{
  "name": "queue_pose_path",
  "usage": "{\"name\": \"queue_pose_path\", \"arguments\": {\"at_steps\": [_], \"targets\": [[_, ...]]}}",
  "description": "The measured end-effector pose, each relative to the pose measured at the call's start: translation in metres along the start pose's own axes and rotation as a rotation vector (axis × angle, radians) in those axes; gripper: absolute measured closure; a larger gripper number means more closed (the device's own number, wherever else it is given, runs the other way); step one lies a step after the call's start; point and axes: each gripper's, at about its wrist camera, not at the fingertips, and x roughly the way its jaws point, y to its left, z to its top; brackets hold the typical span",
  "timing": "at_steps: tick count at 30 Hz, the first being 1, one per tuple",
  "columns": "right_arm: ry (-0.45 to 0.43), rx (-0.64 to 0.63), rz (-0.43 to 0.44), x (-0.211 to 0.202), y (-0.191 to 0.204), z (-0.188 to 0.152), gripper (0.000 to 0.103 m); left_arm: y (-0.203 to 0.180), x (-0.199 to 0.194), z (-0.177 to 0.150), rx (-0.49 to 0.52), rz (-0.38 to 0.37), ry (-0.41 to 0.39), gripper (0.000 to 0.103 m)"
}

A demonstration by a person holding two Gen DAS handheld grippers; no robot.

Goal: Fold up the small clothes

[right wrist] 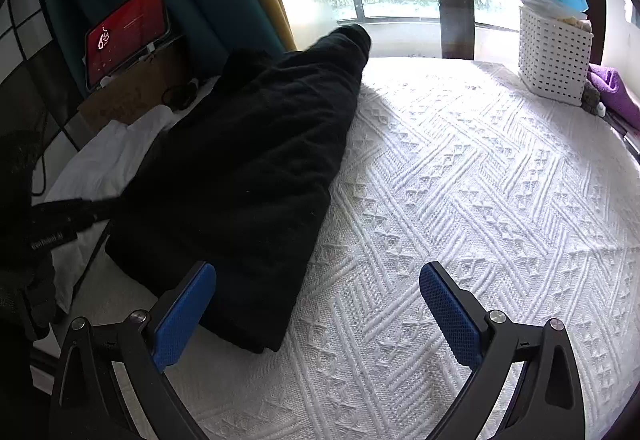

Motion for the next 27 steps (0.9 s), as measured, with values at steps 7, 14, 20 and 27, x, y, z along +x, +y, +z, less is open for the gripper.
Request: {"name": "queue_pose_path", "arguments": {"at_steps": [7,14,20,27], "targets": [[-0.02,0.017,0.0,-0.004,-0.01,0.004,0.001,0.004,-0.021,0.033,0.005,0.021,-0.012,0.095],[-0.048,0.024,-0.02,-0.003,-0.021,0.023,0.001,0.017,-0.024,0.077,0.032,0.083,-0.109,0.049],[-0.07,0.003,-0.024,0.004,-0.024,0.051,0.001,0.009,0.025,0.121,0.109,0.07,-0.073,0.049],[-0.069,-0.012,-0.025,0.021,-0.03,0.074,0.001,0.002,0.094,0.16,0.219,0.083,-0.007,0.049]]}}
